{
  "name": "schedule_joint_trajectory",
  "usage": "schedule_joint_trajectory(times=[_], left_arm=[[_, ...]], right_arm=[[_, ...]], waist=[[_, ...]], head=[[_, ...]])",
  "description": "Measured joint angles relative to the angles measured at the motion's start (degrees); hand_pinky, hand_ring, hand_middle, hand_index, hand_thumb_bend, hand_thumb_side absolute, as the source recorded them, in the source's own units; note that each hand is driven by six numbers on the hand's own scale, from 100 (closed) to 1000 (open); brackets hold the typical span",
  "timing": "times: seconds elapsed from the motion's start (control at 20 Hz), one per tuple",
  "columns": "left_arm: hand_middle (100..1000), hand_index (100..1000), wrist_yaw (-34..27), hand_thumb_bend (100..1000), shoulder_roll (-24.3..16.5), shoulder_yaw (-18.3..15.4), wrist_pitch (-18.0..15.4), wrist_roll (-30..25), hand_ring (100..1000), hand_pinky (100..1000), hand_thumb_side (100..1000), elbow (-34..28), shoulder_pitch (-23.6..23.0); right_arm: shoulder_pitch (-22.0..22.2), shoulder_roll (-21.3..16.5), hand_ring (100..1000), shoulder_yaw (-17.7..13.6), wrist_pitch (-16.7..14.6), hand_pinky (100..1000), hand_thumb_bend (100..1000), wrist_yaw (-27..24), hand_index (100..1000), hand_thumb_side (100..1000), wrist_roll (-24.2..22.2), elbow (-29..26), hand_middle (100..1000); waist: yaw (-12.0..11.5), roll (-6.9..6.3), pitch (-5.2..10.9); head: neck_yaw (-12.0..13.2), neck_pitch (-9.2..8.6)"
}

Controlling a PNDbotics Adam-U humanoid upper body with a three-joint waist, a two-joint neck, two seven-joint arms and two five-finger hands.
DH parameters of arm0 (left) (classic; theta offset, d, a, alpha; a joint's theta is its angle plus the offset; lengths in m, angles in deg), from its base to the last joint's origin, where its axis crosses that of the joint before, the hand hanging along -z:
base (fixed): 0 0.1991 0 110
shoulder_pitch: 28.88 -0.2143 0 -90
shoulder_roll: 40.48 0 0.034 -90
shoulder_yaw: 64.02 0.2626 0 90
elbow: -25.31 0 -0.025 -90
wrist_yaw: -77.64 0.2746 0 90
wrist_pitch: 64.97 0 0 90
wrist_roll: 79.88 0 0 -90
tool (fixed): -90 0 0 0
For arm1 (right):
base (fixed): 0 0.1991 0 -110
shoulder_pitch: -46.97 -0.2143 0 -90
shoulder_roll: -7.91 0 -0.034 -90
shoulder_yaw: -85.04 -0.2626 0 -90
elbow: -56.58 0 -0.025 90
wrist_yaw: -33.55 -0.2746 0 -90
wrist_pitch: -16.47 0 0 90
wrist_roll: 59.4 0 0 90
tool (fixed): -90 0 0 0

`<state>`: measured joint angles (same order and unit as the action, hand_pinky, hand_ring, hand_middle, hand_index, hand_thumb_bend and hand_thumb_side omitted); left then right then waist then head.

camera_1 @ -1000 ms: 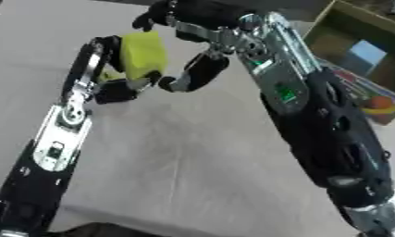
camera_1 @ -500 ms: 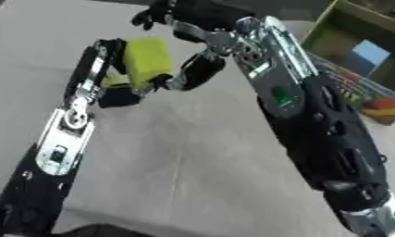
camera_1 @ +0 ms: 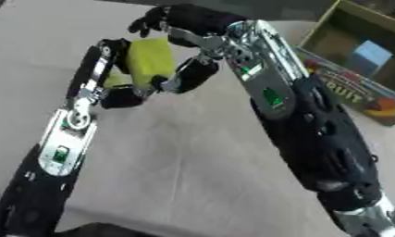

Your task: Pick up the objects with one hand, pass them to the other hand, and then place them into the box on the other side of the table.

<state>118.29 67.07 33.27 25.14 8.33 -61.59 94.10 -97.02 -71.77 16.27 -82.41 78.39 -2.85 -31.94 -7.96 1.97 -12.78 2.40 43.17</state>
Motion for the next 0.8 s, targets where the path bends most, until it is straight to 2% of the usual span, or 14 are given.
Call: schedule_joint_trajectory(times=[0.45,0.8], left_arm=[[282,441,1.57,100,0.01,0.01,-1.22,0.24,425,483,203,0.02,0.18],[276,438,1.63,100,0.01,-0.02,-1.23,0.53,419,476,239,0.05,0.18]], right_arm=[[-0.46,0.97,1000,0.04,-0.24,1000,328,1.49,928,217,-0.26,1.39,802],[-0.46,1.34,1000,0.05,-0.29,1000,270,1.74,908,192,-0.24,1.69,758]], waist=[[-0.16,0.04,0.00],[-0.13,0.14,0.00]], head=[[0.02,0.00],[0.05,0.00]])
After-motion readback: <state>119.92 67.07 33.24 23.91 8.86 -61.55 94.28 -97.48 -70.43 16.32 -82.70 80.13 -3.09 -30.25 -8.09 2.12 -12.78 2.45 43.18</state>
